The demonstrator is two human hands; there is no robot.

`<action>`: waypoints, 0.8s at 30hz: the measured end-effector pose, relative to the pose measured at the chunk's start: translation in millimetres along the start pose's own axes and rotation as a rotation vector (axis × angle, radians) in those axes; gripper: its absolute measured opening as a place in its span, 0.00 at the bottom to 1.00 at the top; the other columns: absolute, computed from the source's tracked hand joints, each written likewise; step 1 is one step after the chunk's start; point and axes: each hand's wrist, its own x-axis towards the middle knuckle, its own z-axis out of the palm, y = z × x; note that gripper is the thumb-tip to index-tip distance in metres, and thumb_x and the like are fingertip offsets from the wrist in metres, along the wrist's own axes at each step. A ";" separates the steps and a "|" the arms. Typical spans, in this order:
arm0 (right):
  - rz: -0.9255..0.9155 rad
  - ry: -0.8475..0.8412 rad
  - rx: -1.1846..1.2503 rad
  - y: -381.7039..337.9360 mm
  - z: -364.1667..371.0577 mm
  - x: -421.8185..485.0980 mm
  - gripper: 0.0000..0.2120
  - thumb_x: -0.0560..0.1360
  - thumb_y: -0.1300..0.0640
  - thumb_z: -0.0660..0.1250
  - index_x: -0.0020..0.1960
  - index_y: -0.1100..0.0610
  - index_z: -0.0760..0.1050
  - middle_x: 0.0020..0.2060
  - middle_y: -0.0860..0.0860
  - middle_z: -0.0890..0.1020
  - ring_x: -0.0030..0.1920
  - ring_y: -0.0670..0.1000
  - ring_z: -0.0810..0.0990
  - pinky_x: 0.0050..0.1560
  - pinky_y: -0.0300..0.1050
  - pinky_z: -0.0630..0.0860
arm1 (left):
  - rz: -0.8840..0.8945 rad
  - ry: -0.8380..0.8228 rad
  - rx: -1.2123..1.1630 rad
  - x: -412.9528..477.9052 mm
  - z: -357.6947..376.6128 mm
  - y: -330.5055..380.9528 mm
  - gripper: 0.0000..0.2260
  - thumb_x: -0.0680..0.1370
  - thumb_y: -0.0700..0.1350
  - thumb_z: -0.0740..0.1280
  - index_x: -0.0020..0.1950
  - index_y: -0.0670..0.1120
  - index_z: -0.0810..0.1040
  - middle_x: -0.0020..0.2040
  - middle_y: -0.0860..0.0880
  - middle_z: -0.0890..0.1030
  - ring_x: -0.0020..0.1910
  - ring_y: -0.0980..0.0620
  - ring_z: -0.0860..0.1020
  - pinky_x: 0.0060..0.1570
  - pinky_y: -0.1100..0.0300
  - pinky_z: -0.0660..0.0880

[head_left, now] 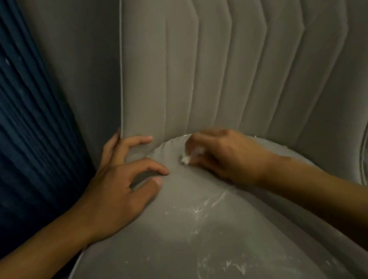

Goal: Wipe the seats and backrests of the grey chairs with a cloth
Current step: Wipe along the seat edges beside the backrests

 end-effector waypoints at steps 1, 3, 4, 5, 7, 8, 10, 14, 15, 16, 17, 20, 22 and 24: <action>0.149 0.022 -0.022 9.1 -0.2 2.7 0.18 0.80 0.40 0.61 0.63 0.51 0.67 0.50 0.54 0.81 0.49 0.59 0.80 0.49 0.55 0.77 | -0.001 0.004 -0.004 0.0 0.8 0.0 0.12 0.73 0.64 0.62 0.52 0.68 0.81 0.72 0.69 0.61 0.80 0.54 0.48 0.71 0.72 0.39; 0.430 0.094 -0.041 21.7 5.1 14.9 0.20 0.79 0.42 0.64 0.59 0.57 0.66 0.49 0.59 0.81 0.51 0.63 0.79 0.46 0.52 0.74 | 0.001 0.010 -0.004 -1.0 1.9 -0.4 0.12 0.73 0.64 0.62 0.52 0.67 0.81 0.72 0.68 0.62 0.81 0.54 0.48 0.72 0.70 0.40; 0.517 0.120 -0.032 22.3 9.1 22.2 0.19 0.79 0.44 0.65 0.57 0.59 0.68 0.51 0.60 0.80 0.52 0.64 0.77 0.45 0.49 0.71 | 0.002 0.011 -0.008 -1.2 2.5 0.3 0.12 0.73 0.64 0.62 0.52 0.67 0.81 0.73 0.68 0.61 0.80 0.54 0.47 0.72 0.69 0.40; 0.563 0.143 -0.009 19.1 13.6 30.0 0.18 0.79 0.45 0.66 0.55 0.61 0.70 0.52 0.61 0.79 0.53 0.64 0.77 0.45 0.47 0.68 | 0.000 0.008 -0.016 -1.5 2.3 0.8 0.12 0.73 0.64 0.62 0.51 0.67 0.82 0.73 0.68 0.60 0.80 0.56 0.46 0.72 0.69 0.40; 0.585 0.185 0.034 9.0 20.6 42.5 0.16 0.79 0.47 0.66 0.54 0.61 0.74 0.53 0.61 0.80 0.53 0.63 0.77 0.47 0.48 0.71 | -0.010 -0.002 -0.033 -1.3 1.9 2.3 0.13 0.72 0.65 0.62 0.48 0.65 0.84 0.73 0.70 0.58 0.80 0.59 0.43 0.70 0.71 0.39; 0.568 0.204 0.051 1.2 23.8 46.9 0.15 0.79 0.47 0.66 0.54 0.60 0.75 0.52 0.60 0.81 0.53 0.62 0.78 0.48 0.50 0.74 | -0.012 -0.008 -0.031 -1.2 1.8 2.3 0.14 0.72 0.66 0.62 0.47 0.65 0.84 0.74 0.70 0.57 0.80 0.59 0.42 0.70 0.72 0.39; 0.455 0.222 0.068 -16.9 29.7 54.5 0.13 0.78 0.47 0.66 0.53 0.57 0.75 0.50 0.59 0.82 0.51 0.62 0.79 0.48 0.51 0.77 | -0.005 -0.019 -0.016 -1.4 1.4 1.4 0.14 0.71 0.67 0.63 0.45 0.64 0.85 0.74 0.70 0.56 0.80 0.58 0.43 0.70 0.73 0.38; 0.235 0.158 0.157 -32.9 25.2 52.8 0.12 0.77 0.45 0.68 0.50 0.54 0.74 0.44 0.55 0.82 0.47 0.59 0.80 0.44 0.51 0.76 | 0.007 -0.045 -0.006 -1.7 -0.1 0.5 0.14 0.72 0.67 0.62 0.47 0.66 0.85 0.76 0.70 0.54 0.81 0.55 0.43 0.71 0.69 0.38; 0.236 0.148 0.151 -26.7 20.9 48.1 0.14 0.76 0.43 0.69 0.49 0.54 0.74 0.43 0.55 0.81 0.46 0.58 0.79 0.43 0.51 0.75 | 0.011 -0.046 -0.005 -1.5 -0.4 0.5 0.15 0.72 0.67 0.62 0.48 0.66 0.85 0.76 0.69 0.54 0.81 0.54 0.42 0.72 0.68 0.39; 0.260 0.156 0.121 -17.1 16.2 43.0 0.16 0.76 0.41 0.69 0.48 0.54 0.74 0.42 0.55 0.82 0.45 0.58 0.80 0.43 0.51 0.75 | 0.016 -0.045 -0.006 -1.1 -0.3 0.4 0.15 0.72 0.67 0.62 0.48 0.66 0.85 0.76 0.68 0.55 0.81 0.54 0.42 0.73 0.66 0.39; 0.312 0.170 0.079 -5.6 12.8 39.1 0.17 0.76 0.40 0.68 0.47 0.54 0.74 0.43 0.56 0.82 0.45 0.59 0.80 0.43 0.52 0.76 | 0.015 -0.042 -0.010 -1.4 -0.6 1.0 0.15 0.73 0.67 0.62 0.49 0.66 0.85 0.76 0.68 0.55 0.81 0.54 0.42 0.73 0.63 0.40; 0.556 0.163 -0.045 14.3 4.0 35.4 0.18 0.77 0.40 0.64 0.43 0.55 0.74 0.46 0.60 0.82 0.47 0.64 0.79 0.43 0.51 0.76 | 0.014 -0.049 -0.021 -1.9 -0.7 1.5 0.14 0.73 0.66 0.62 0.48 0.65 0.85 0.76 0.67 0.56 0.81 0.53 0.41 0.73 0.60 0.39; 0.623 0.139 -0.108 10.0 5.4 41.8 0.18 0.79 0.42 0.63 0.44 0.57 0.75 0.49 0.62 0.81 0.48 0.66 0.79 0.42 0.49 0.72 | 0.008 -0.051 -0.028 -1.7 -0.6 2.5 0.12 0.73 0.64 0.65 0.48 0.64 0.86 0.76 0.65 0.56 0.81 0.52 0.41 0.73 0.61 0.38; 0.608 0.128 -0.110 -4.0 9.9 52.3 0.16 0.80 0.47 0.63 0.49 0.60 0.78 0.50 0.63 0.81 0.49 0.66 0.79 0.44 0.50 0.73 | -0.002 -0.052 -0.041 -0.8 0.3 4.0 0.11 0.73 0.63 0.66 0.47 0.63 0.87 0.77 0.64 0.56 0.81 0.52 0.41 0.73 0.63 0.37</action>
